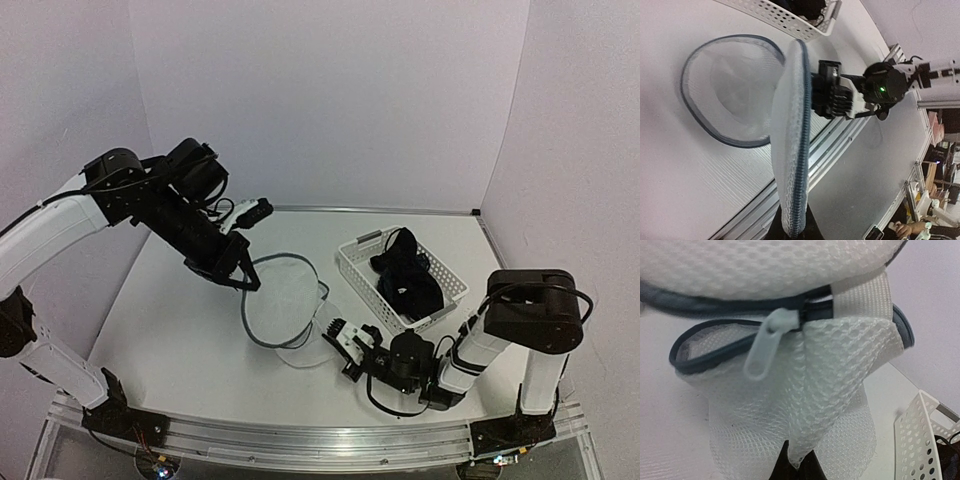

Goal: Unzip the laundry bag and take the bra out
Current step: Hold the laundry bag at the center of the board, then close the laundry bag lid.

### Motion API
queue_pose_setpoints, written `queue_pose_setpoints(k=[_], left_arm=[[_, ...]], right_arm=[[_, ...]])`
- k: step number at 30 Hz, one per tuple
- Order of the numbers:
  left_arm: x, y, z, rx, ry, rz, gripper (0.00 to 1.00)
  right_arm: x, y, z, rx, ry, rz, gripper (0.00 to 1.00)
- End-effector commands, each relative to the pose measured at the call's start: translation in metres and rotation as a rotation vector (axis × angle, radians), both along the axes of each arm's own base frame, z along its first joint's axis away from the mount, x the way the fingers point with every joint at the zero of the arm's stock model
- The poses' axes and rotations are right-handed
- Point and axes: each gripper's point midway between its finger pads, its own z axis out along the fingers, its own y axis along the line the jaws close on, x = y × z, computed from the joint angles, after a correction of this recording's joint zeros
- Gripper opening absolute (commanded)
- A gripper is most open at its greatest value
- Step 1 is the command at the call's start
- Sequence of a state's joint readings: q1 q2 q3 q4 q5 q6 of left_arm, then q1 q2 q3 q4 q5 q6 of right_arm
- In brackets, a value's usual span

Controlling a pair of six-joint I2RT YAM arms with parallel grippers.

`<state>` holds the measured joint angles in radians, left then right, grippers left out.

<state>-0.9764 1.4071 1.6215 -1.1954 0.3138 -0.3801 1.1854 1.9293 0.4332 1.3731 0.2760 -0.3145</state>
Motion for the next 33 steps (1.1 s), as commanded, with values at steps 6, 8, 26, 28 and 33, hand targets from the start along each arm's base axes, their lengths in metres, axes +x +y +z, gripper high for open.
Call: queue_pose_setpoints(k=[6,8,26,28,33], left_arm=[[0.026,0.011,-0.008,-0.175,0.048,-0.051,0.0],[0.025,0.005,-0.015,-0.215,0.065,-0.083,0.0],[0.047,0.015,-0.081,-0.29,0.251,-0.088,0.31],[0.05,0.018,-0.092,-0.259,0.262,-0.056,0.38],[0.065,0.032,-0.129,-0.122,0.267,0.064,0.54]], right_arm=[[-0.041,-0.005,0.032,0.155,0.044,0.2,0.0],[-0.047,-0.005,0.034,0.171,0.057,0.228,0.0],[-0.065,-0.005,0.019,0.117,-0.054,0.334,0.0],[-0.062,-0.003,0.015,0.106,-0.058,0.322,0.0],[-0.057,0.002,0.007,0.098,-0.045,0.306,0.0]])
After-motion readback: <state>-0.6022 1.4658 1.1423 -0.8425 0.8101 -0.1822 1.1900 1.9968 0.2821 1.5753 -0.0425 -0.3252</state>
